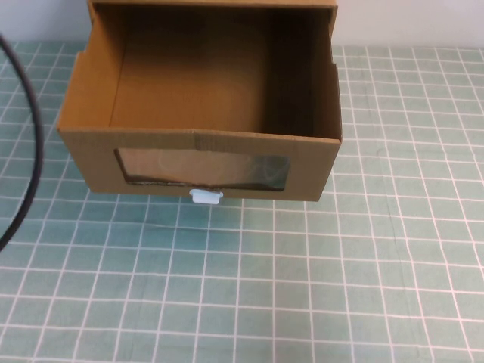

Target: Close the shoe box

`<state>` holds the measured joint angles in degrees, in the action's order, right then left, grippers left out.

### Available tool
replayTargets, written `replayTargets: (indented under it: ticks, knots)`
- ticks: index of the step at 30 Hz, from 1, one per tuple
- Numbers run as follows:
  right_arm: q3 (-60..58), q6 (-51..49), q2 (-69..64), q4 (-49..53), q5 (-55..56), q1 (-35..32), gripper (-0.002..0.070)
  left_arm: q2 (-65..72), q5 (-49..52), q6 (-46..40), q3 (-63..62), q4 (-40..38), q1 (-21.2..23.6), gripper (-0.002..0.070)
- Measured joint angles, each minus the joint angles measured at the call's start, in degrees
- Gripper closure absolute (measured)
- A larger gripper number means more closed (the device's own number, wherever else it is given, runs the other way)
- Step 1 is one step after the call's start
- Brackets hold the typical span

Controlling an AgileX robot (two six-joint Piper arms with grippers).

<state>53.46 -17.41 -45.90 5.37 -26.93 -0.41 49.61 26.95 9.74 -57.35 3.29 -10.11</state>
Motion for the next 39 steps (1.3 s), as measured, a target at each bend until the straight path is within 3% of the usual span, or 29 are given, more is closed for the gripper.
replayTargets:
  ticks: [4,8,13,18,24,33,39]
  knots:
    - [0.0,5.0,-3.7,-2.1,-0.3,1.8,0.069,5.2,-3.2,-3.0,-1.4,-2.3,0.0,0.068]
    - [0.4,17.9,-6.0,-4.2,-1.4,7.6,0.069,12.3,-3.3,-9.7,-7.3,-5.2,0.0,0.068]
    - [3.9,24.9,-8.8,-6.1,-8.4,12.3,0.069,22.6,2.6,-23.4,-19.9,-18.4,0.0,0.068]
    - [9.8,33.2,-11.3,-7.8,-16.5,14.4,0.069,34.7,16.0,-37.9,-35.4,-32.6,0.0,0.068]
    - [13.5,44.3,-11.9,-20.0,-19.8,15.3,0.069,49.1,28.2,-40.1,-51.5,-36.8,-0.1,0.068]
    - [13.5,58.7,-14.4,-42.7,-18.4,15.3,0.069,62.0,32.6,-39.9,-64.4,-41.0,-0.6,0.068]
    - [13.5,68.0,-18.2,-48.4,-19.8,15.4,0.069,64.9,33.0,-39.9,-66.2,-41.5,-1.4,0.068]
